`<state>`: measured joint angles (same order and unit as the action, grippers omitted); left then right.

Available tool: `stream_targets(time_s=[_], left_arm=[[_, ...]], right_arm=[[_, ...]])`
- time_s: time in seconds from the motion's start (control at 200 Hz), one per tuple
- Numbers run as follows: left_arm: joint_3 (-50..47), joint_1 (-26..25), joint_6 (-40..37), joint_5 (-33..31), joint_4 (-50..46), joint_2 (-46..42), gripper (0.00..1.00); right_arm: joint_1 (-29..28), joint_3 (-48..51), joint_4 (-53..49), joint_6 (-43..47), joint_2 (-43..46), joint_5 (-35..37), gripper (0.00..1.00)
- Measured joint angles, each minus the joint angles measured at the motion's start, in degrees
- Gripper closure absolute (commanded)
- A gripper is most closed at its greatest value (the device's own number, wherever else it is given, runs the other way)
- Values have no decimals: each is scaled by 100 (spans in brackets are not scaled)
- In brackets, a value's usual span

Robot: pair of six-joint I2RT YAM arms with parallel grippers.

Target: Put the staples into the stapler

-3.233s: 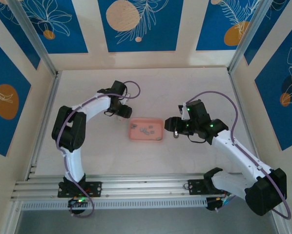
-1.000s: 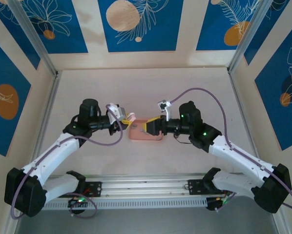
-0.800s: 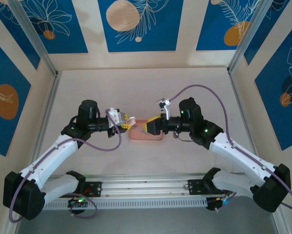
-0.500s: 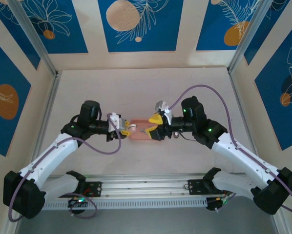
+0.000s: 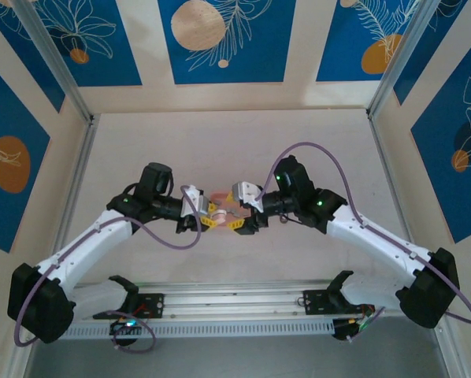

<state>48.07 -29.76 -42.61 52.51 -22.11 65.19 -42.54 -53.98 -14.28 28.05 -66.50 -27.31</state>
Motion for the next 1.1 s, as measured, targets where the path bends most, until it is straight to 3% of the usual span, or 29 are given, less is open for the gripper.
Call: stream_targets(time_s=[0.69,1.095], left_arm=[[129,-278,0,2,26,179,76],[129,-280,2,2,151,179,76]], right_arm=[[-11,9,138,-2,-199,-120,45],[-7,9,70,0,-269,-157,45]])
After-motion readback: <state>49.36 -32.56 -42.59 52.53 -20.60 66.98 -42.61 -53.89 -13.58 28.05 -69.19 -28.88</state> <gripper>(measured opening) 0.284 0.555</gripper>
